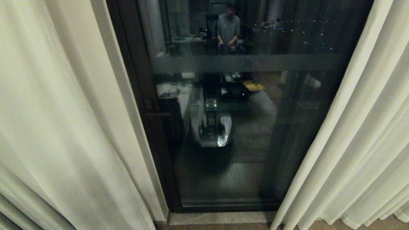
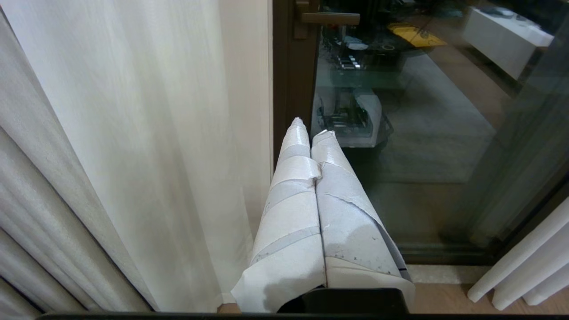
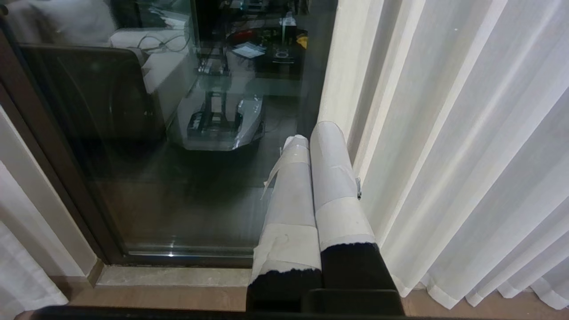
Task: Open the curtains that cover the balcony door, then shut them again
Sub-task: Pull the inner curtains open on both sides
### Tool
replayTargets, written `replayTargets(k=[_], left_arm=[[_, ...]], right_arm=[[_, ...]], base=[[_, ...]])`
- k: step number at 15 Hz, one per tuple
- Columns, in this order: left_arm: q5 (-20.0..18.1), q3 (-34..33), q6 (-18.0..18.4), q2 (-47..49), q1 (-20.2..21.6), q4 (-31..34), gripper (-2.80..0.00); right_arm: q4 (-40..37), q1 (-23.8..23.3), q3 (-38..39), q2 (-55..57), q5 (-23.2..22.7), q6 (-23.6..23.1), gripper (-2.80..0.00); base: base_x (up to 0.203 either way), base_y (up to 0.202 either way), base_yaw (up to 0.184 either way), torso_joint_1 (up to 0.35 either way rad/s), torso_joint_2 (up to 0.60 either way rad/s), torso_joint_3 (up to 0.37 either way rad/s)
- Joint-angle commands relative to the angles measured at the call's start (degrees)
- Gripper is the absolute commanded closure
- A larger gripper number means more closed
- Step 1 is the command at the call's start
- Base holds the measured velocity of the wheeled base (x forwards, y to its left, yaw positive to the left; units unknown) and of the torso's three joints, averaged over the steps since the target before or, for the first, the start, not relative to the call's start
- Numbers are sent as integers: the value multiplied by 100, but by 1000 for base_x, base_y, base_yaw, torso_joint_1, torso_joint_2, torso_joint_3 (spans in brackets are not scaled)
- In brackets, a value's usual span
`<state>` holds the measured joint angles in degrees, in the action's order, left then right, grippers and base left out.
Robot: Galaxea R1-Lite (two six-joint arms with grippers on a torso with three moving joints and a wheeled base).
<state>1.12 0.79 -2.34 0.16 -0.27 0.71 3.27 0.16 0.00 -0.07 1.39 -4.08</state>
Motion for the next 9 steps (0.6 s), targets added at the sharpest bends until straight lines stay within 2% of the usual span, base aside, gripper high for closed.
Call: replayTargets(k=[1, 9], left_arm=[[2, 0, -3, -16, 0, 0, 0], [2, 0, -21, -16, 0, 0, 0]], right_arm=[[3, 2, 0, 7, 2, -5, 0], [-2, 2, 0, 7, 2, -5, 0]], base=[[0, 0, 0, 0, 0, 0], [0, 0, 0, 0, 0, 0]])
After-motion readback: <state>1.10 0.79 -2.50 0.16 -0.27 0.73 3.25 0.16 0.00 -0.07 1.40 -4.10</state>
